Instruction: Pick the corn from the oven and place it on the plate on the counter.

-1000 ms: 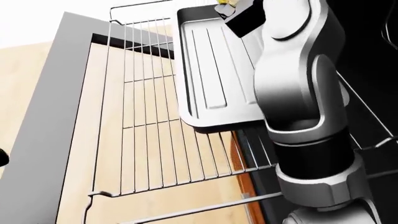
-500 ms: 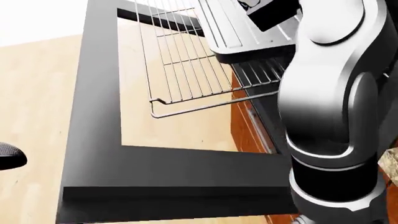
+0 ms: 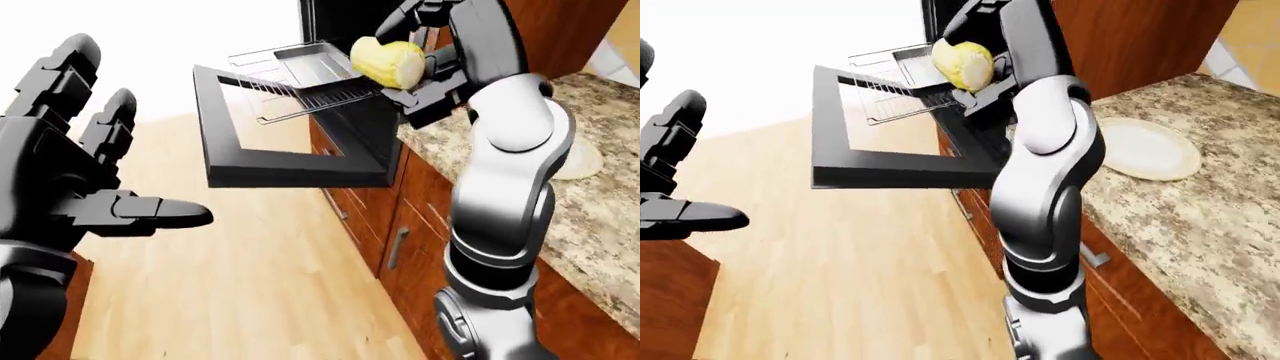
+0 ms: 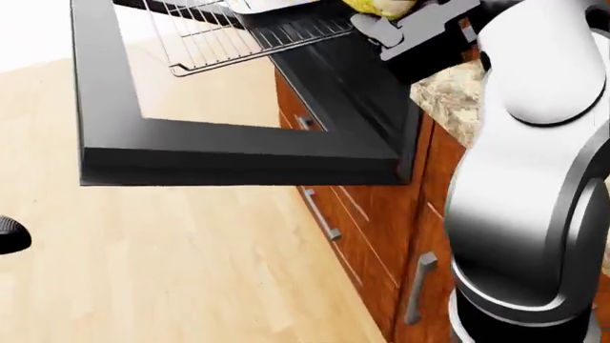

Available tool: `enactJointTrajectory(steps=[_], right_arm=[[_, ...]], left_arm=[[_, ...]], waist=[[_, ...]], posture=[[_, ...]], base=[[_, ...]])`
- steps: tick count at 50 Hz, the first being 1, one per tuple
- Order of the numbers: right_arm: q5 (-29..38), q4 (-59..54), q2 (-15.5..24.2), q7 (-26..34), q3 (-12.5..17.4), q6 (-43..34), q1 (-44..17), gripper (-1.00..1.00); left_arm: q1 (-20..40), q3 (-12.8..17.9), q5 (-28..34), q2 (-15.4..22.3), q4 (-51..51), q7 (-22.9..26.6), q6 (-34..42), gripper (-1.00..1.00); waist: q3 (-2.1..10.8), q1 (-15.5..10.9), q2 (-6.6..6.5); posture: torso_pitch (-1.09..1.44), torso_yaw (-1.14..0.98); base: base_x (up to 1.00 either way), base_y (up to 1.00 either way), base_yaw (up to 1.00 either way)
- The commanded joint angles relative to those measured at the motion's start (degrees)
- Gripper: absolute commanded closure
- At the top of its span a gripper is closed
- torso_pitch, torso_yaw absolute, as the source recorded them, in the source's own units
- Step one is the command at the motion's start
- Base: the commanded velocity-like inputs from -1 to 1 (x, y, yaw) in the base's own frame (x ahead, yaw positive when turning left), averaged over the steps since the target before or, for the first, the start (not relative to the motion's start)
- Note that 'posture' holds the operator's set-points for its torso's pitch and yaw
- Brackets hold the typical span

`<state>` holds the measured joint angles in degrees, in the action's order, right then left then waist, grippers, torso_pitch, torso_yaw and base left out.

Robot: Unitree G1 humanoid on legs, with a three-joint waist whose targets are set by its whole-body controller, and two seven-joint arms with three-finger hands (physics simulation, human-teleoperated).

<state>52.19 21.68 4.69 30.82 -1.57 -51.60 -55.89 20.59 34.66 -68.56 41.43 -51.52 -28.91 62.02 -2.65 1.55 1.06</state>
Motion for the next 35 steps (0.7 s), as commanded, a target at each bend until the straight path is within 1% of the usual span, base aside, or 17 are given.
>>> enactJointTrajectory(steps=[1,2,3,5,8,11,13,14,15,17,22,23,25,26,27,28,35], right_arm=[[0.95,2.36,0.72,-0.17,0.81,0.29,-1.10,1.00],[0.91,2.64,0.93,0.00,0.90,0.11,-1.05,1.00],[0.77,2.70,1.13,0.06,1.04,0.07,-1.08,1.00],[0.82,3.04,1.18,0.12,0.84,-0.17,-1.06,1.00],[0.79,3.24,1.47,0.13,1.17,-0.40,-0.96,1.00],[0.57,3.46,1.84,0.13,1.22,-0.47,-0.70,1.00],[0.74,3.99,1.94,0.31,1.09,-0.85,-0.43,1.00],[0.60,3.95,1.90,0.17,1.11,-0.68,-0.23,1.00],[0.42,3.85,1.90,-0.01,1.21,-0.46,-0.12,1.00],[0.64,4.36,1.97,0.30,1.02,-0.91,-0.13,1.00],[1.02,5.02,1.81,0.68,0.58,-1.13,0.22,1.00],[1.18,5.55,1.83,1.08,0.51,-1.08,-0.08,1.00],[1.59,5.70,1.84,2.21,0.13,-0.65,0.11,1.00],[1.61,5.70,1.74,2.34,0.26,-0.39,0.34,1.00],[1.96,6.10,1.66,2.73,0.24,-0.53,0.61,1.00],[1.92,6.00,1.58,2.64,0.41,-0.17,0.91,1.00],[2.07,6.65,0.95,2.90,0.49,0.24,1.58,1.00]], left_arm=[[0.62,-0.50,0.03,0.31,-1.21,-0.44,-1.92,-1.00],[0.69,-0.79,0.11,0.24,-1.35,-0.55,-1.89,-1.00],[0.68,-1.23,0.86,0.05,-1.20,-0.18,-2.12,-1.00],[0.92,-0.86,0.15,0.12,-1.32,-0.60,-1.73,-1.00],[0.67,-0.99,0.81,-0.08,-1.18,-0.09,-2.01,-1.00],[0.28,-1.70,2.62,-0.98,-1.16,0.93,-2.44,-1.00],[0.29,-1.46,3.00,-1.37,-1.27,1.40,-2.19,-1.00],[0.44,-1.46,3.04,-1.47,-1.22,1.42,-2.08,-1.00],[0.54,-1.54,3.14,-1.52,-1.21,1.45,-2.03,-1.00],[0.96,-1.17,2.39,-1.38,-1.33,1.01,-1.54,-1.00],[1.81,-1.14,1.21,-0.49,-0.66,0.20,-1.47,-1.00],[2.05,-0.81,0.20,-0.11,-0.74,-0.46,-1.22,-1.00],[1.98,-0.77,-0.50,0.41,-0.72,-1.00,-1.47,-1.00],[1.94,-0.86,-0.66,0.49,-0.73,-1.17,-1.61,-1.00],[1.66,-1.14,-0.16,0.37,-0.70,-0.84,-1.98,-1.00],[1.44,-1.34,0.24,0.21,-0.72,-0.62,-2.17,-1.00],[1.21,-1.45,0.77,-0.15,-0.76,-0.35,-2.42,-1.00]], waist=[[1.63,0.34,0.45],[0.40,0.36,-0.23],[0.33,0.60,-0.58],[-0.02,0.85,-2.68],[-1.95,0.28,-5.33],[-2.07,-0.88,-8.04],[-1.75,-1.73,-11.42],[-2.82,-1.51,-8.50],[-1.89,-0.79,-9.00],[-0.58,-0.49,-7.89],[-0.19,-0.94,-4.24],[-0.92,-2.53,-3.07],[0.44,-2.75,0.14],[0.88,-2.83,-0.96],[-0.56,-2.29,-1.20],[-0.79,-2.15,-1.20],[-1.02,-1.54,-3.70]], posture=[[0.00,0.00],[0.00,0.00],[0.00,0.00],[0.00,0.00],[0.00,0.00],[0.00,0.00],[0.00,0.00],[0.00,0.00],[0.00,0.00],[0.00,0.00],[0.00,0.00],[0.00,0.00],[0.00,0.00],[0.00,0.00],[0.00,0.00],[0.00,0.00],[0.00,0.00]], base=[[0.00,0.00,-1.00],[0.00,0.00,-1.00],[0.00,0.00,-1.00],[0.00,0.00,-1.00],[0.00,0.00,-1.00],[0.00,0.00,-1.00],[0.00,0.00,-1.00],[0.00,0.00,-1.00],[0.00,0.00,-1.00],[0.00,0.00,-1.00],[0.00,0.00,-0.98],[0.00,0.00,0.00],[0.00,0.00,0.00],[0.23,0.00,0.00],[0.27,0.00,0.00],[0.30,0.00,0.00],[0.30,0.00,0.00]])
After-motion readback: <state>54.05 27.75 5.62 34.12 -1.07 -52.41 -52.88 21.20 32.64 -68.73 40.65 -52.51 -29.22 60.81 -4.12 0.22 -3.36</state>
